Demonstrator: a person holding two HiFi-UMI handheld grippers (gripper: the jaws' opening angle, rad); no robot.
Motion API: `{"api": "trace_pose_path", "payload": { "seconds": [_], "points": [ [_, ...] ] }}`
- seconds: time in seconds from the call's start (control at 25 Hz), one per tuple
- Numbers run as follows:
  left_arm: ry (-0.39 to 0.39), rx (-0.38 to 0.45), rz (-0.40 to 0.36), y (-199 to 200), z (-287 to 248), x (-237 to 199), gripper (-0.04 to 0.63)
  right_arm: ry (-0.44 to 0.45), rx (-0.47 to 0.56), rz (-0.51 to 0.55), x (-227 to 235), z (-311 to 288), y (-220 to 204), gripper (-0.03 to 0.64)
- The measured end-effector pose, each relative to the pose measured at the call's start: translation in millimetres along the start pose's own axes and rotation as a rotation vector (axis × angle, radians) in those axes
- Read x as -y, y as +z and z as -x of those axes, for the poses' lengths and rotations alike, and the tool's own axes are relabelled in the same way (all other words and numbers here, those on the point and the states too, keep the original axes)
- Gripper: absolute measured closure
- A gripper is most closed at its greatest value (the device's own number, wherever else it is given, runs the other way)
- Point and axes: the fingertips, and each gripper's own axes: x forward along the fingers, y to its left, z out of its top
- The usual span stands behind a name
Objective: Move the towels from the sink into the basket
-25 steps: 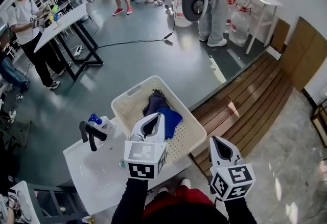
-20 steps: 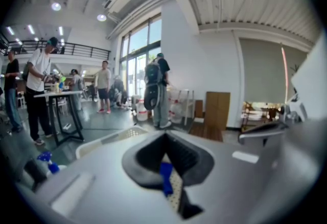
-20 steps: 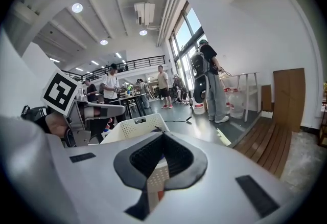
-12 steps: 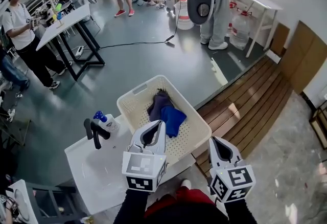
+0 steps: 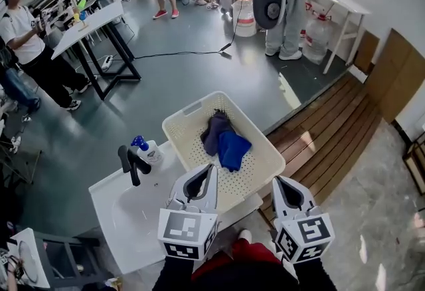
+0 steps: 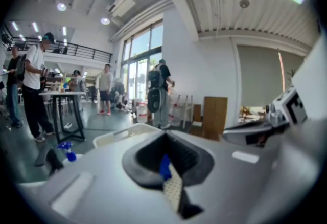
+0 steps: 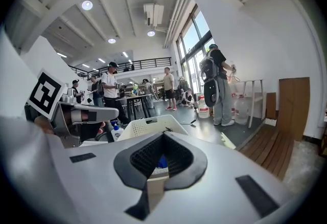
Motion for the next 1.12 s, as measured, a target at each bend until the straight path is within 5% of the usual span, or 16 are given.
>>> {"api": "trace_pose_path", "payload": {
  "seconds": [1.12],
  "points": [
    [0.067, -0.01, 0.073, -50, 118, -24, 0.592, 0.068, -0.001, 0.072, -94, 41, -16, 0.609]
  ]
}}
